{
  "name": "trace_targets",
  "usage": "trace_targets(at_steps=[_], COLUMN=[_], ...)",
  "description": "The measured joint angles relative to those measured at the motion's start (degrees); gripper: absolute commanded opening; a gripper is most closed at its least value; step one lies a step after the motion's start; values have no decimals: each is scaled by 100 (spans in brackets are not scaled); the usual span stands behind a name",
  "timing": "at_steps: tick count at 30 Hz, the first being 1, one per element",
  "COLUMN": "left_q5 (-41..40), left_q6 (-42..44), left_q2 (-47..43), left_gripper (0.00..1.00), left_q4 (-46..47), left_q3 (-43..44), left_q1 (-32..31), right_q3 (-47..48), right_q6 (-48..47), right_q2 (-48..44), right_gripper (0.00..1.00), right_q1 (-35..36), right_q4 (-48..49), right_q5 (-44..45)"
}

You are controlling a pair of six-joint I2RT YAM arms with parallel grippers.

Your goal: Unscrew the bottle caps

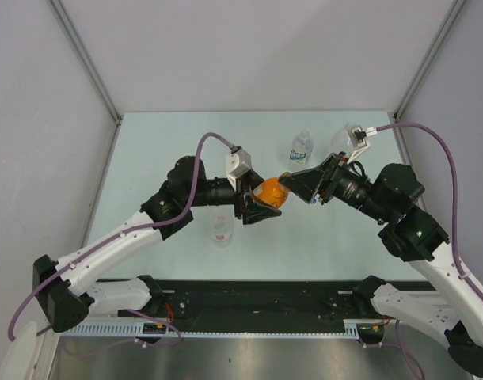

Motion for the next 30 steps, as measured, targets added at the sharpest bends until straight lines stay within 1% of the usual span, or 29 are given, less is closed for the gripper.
trace_targets(at_steps=[4, 9, 11, 12, 16, 17, 22, 28, 30], left_q5=[-935, -2496, -2992, -3296, -4044, -4159, -4625, -4826, -4868], left_q6=[411, 944, 1119, 1220, 1460, 1497, 1674, 1777, 1786], left_q2=[-153, -315, -334, -337, -337, -337, -337, -337, -337], left_gripper=[0, 0, 0, 0, 0, 0, 0, 0, 0], left_q4=[-175, -308, -323, -323, -321, -321, -315, -308, -289], left_q3=[0, 0, 0, 0, -4, -4, -59, -90, -90], left_q1=[-400, -1029, -1220, -1329, -1558, -1585, -1731, -1777, -1792], right_q3=[83, 114, 116, 116, 118, 118, 125, 127, 127], right_q6=[-11, 0, 20, 37, 81, 94, 142, 144, 144], right_q2=[-7, -7, -4, 2, 46, 57, 144, 245, 249], right_gripper=[77, 73, 72, 70, 63, 60, 56, 52, 48], right_q1=[245, 422, 442, 452, 466, 470, 505, 535, 540], right_q4=[-81, -229, -260, -264, -260, -260, -258, -264, -262], right_q5=[592, 1222, 1379, 1447, 1620, 1641, 1681, 1722, 1735])
